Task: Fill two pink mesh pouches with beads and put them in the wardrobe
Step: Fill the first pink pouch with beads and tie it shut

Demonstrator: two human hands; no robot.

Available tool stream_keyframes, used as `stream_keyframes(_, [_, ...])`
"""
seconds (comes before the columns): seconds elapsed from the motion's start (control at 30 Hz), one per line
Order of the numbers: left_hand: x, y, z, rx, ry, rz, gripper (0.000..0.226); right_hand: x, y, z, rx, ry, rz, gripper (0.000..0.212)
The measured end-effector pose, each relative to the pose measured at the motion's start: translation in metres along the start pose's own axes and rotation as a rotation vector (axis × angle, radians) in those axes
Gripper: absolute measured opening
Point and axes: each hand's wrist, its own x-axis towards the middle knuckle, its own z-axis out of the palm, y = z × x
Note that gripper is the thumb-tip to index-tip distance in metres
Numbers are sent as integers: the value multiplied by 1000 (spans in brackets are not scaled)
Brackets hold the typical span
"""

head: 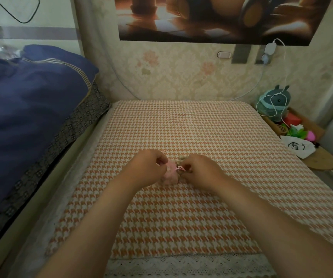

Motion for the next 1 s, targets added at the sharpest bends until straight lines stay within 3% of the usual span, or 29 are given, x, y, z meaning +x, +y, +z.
stream_keyframes(0.13, [1,-2,-1,-11,-34,13,22,-5,-5,-18,313,105,61,18])
stream_keyframes(0.33, [1,4,1,-18,-60,33,25,-14,-25,-42,523,259,23,16])
stream_keyframes(0.67, [-4,5,2,-25,-84,-9,23,-16,-38,-30,345,141,-112,22])
stream_keyframes(1.0, [0,-1,-10,39,6,-40,20,-8,-19,-25,297,111,22,17])
